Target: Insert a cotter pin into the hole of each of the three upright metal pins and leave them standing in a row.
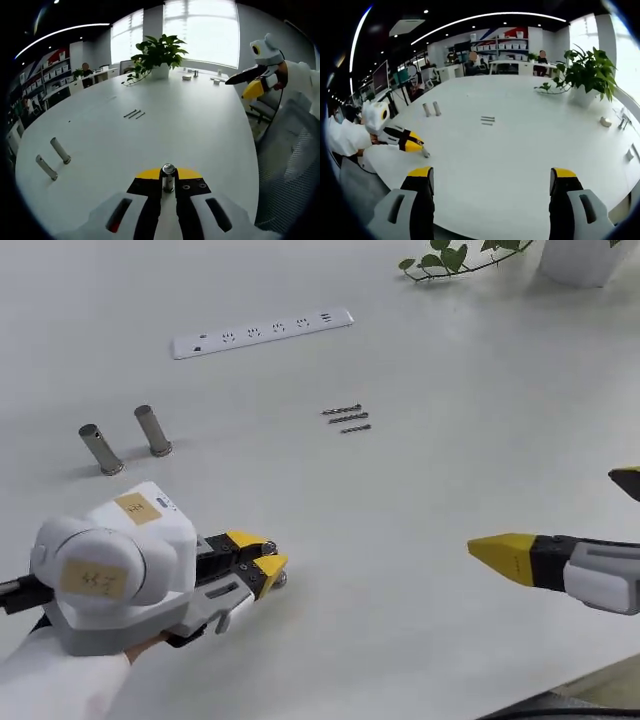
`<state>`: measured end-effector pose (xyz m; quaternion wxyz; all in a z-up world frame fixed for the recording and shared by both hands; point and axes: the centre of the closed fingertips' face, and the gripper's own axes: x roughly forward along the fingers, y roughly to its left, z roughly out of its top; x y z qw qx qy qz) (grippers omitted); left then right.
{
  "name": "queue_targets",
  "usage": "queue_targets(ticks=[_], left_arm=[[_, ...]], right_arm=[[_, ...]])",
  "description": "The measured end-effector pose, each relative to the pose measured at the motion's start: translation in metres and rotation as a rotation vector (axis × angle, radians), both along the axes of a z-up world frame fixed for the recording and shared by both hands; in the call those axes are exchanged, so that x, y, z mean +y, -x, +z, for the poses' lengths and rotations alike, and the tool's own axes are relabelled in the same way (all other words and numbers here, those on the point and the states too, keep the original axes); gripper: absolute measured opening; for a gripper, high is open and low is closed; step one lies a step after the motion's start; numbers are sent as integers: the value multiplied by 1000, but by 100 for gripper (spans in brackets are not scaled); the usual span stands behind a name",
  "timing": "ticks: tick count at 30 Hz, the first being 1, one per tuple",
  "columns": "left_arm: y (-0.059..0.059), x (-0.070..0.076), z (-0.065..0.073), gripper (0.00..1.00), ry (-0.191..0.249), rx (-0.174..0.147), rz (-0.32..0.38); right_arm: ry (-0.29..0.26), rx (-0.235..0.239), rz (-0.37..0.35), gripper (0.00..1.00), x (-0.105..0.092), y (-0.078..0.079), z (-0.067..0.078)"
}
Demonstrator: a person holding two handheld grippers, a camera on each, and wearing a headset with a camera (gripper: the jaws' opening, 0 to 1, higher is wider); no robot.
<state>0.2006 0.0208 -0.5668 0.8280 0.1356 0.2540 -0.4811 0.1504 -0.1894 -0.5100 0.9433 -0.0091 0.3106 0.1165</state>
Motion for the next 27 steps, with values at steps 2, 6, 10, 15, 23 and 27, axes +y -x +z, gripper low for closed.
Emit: queue_targets(ticks=[2,6,10,15,23,27], left_arm=[[0,-1,0,6,-1,2,6],[1,-2,0,6,-17,-3,6],[1,-2,2,6,-30,-9,0],[1,-3,19,20,37,-10,11],[16,14,45,61,144,51,-9],[26,30,42,73,146,78,5]], right_arm=[[-4,-1,0,94,-1,0,0],[-6,-4,2,94,-1,0,1],[-10,-10,6,94,-1,0,2],[-14,-19,11,94,1,0,5],[-2,-27,52,92,7,0,8],[-1,-36,59,92,9,-4,12]])
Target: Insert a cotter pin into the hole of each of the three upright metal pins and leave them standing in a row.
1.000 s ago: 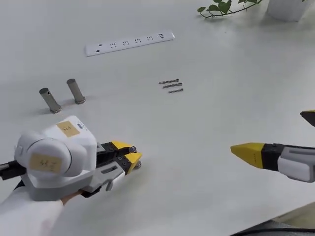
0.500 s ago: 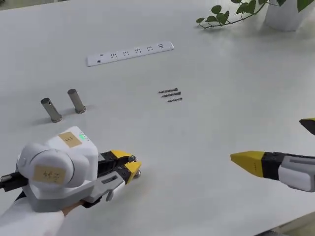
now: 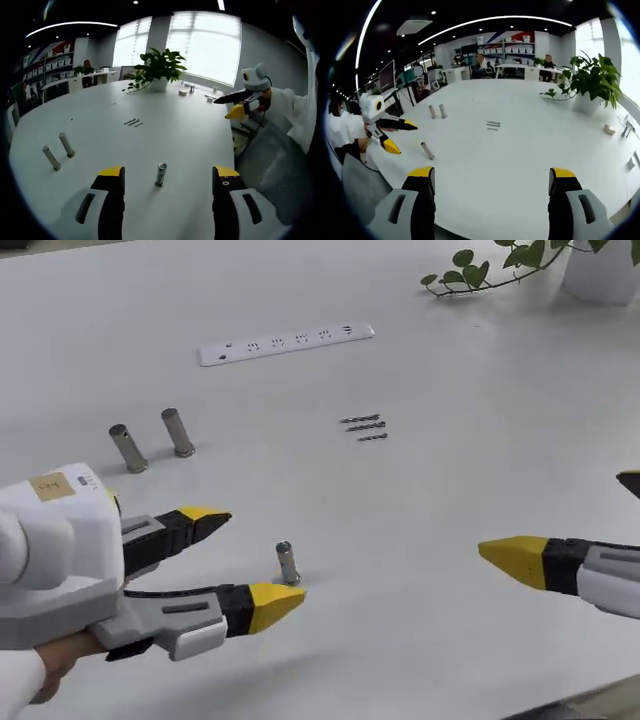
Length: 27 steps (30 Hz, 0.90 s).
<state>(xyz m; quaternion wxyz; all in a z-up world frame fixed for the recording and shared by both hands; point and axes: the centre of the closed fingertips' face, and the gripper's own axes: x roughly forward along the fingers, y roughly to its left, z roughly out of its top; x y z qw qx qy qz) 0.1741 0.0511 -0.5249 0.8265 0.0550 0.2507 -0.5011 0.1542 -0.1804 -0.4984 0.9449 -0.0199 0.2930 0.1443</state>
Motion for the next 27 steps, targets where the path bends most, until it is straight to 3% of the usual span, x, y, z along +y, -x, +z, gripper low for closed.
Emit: queue_targets(ticks=[5,10,14,20,23,24,27], left_arm=[[11,12,1,95,22,30,35],[19,20,-6,99,2,39,60],[25,25,-15,99,22,107,106],[32,28,-17,99,-8,111,90],[33,30,-15,99,-15,99,95],[33,30,-14,99,-11,99,100],[32,33,-10,99,4,94,121]], right_arm=[[16,1,31,92,5,-4,3],[30,-4,67,92,11,-12,8],[48,0,96,91,14,-20,9],[117,3,186,89,12,-41,14],[149,28,230,85,11,-55,14],[158,61,280,82,15,-57,11],[205,95,367,74,21,-65,8]])
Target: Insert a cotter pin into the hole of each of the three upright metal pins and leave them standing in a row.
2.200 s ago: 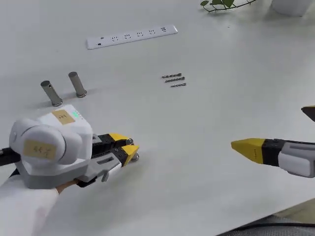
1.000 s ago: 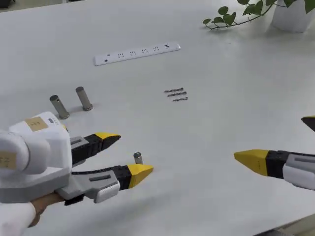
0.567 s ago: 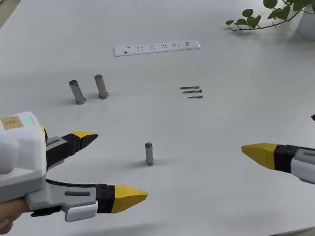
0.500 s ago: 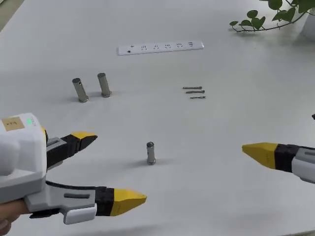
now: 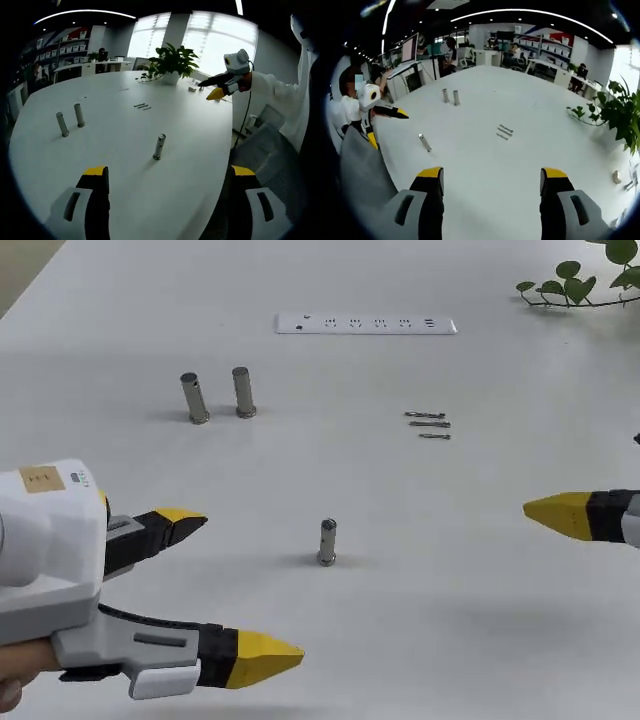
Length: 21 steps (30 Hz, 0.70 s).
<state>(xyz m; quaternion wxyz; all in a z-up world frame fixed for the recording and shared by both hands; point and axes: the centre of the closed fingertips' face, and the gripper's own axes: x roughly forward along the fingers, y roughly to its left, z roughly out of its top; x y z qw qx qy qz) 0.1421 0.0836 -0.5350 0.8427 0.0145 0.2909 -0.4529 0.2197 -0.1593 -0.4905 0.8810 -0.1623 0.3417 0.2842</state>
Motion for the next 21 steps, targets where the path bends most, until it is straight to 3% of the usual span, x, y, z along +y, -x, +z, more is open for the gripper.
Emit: queue_targets(ticks=[5,9,18,21], left_arm=[[-2,7,6,99,3,-16,36],[-2,11,12,99,6,-26,51],[-3,21,23,99,16,-41,105],[-1,22,26,99,26,-36,108]], right_arm=[[71,13,201,71,21,-21,-2],[147,49,289,68,27,-37,-5],[291,63,491,56,39,-79,-6],[287,78,515,51,43,-90,-8]])
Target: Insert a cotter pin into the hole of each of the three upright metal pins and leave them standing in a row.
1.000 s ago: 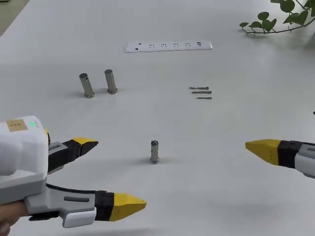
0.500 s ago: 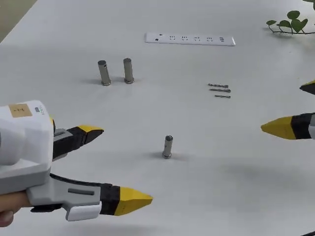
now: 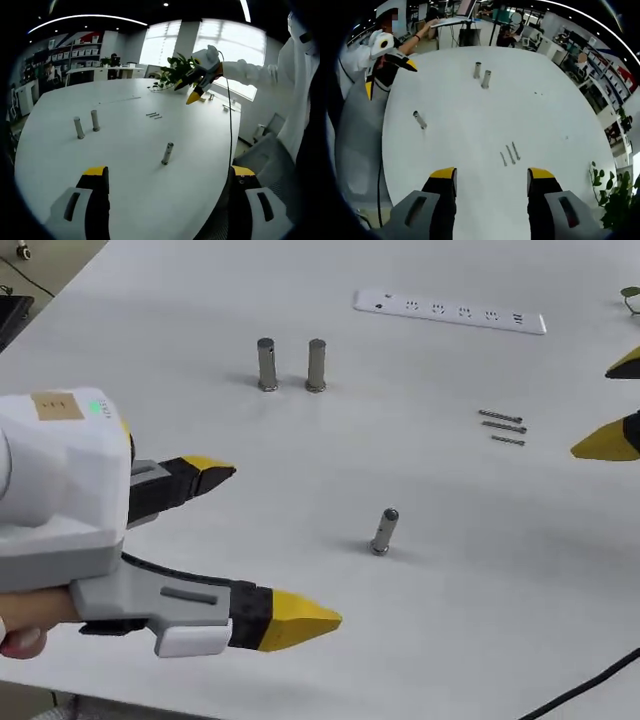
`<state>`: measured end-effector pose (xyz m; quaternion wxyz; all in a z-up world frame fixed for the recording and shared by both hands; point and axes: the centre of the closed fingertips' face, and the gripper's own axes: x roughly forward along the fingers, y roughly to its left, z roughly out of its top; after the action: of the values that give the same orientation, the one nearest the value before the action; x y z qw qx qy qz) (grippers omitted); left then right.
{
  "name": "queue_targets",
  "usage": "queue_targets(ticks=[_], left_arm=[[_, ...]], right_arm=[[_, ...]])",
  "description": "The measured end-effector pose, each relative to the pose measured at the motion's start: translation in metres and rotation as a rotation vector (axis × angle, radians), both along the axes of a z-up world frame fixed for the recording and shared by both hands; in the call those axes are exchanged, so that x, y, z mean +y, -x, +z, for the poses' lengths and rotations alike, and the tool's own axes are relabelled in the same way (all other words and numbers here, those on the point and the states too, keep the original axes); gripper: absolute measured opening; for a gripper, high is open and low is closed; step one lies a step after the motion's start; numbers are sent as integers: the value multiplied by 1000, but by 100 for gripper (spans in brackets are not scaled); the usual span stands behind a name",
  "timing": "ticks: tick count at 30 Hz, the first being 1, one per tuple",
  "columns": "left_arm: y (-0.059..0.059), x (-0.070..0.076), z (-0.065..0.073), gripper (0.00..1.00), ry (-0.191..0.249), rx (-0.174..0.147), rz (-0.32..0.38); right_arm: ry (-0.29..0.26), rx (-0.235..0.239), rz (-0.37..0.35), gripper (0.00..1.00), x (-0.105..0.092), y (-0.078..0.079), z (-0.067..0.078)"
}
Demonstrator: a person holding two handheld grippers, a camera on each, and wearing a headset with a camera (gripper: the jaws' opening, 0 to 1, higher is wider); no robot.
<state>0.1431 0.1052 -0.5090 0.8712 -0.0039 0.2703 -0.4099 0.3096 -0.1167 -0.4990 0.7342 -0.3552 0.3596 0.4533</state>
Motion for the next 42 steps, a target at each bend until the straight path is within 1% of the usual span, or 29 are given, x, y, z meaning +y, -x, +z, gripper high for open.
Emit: queue_targets(ticks=[2,3,5,6,7,8,9,11,12,13,15,16,17,18,21,22,23,26,28,30,33,36,38,42], left_arm=[[-1,1,1,99,3,-4,10],[-1,2,2,99,7,-2,16],[-1,4,4,99,17,1,27],[-1,4,6,99,23,6,30],[-1,4,8,99,32,5,35],[-1,4,10,99,38,2,37],[-2,4,14,99,44,-9,40],[-3,5,18,99,44,-17,45],[-4,6,20,99,42,-30,49],[-4,6,21,99,39,-37,53],[-5,8,21,99,39,-40,61],[-5,9,21,99,39,-40,64],[-4,8,22,98,36,-43,62],[-4,9,22,96,35,-44,58],[-2,10,22,95,35,-39,61],[-2,9,23,95,39,-37,61],[-1,9,24,95,42,-36,62],[0,8,26,95,36,-40,63],[0,9,27,95,33,-42,65],[-1,12,27,95,31,-45,72],[0,15,27,94,22,-48,73],[2,16,26,94,19,-40,76],[2,19,26,94,13,-38,81],[1,24,25,94,1,-37,101]], right_arm=[[-3,31,29,48,5,-3,-5],[14,43,53,47,6,-5,-9],[52,36,104,45,7,-10,-16],[62,35,115,43,8,-12,-19],[73,44,126,38,8,-13,-23],[87,63,143,34,9,-13,-29],[103,77,156,32,8,-13,-33],[128,81,165,33,8,-17,-41],[133,85,175,32,9,-19,-45],[132,87,175,31,10,-21,-47],[136,102,171,30,11,-25,-54],[142,104,177,29,9,-32,-58],[161,108,196,28,8,-35,-64],[169,112,200,27,7,-36,-67],[161,129,193,23,9,-40,-76],[160,133,191,23,11,-39,-77],[165,137,194,22,11,-39,-81],[197,128,212,19,9,-44,-89],[223,139,215,15,5,-45,-95],[222,137,206,14,4,-49,-99],[210,137,188,10,4,-53,-103],[216,131,183,9,2,-56,-106],[211,139,172,6,2,-58,-108],[207,155,167,6,2,-59,-113]])
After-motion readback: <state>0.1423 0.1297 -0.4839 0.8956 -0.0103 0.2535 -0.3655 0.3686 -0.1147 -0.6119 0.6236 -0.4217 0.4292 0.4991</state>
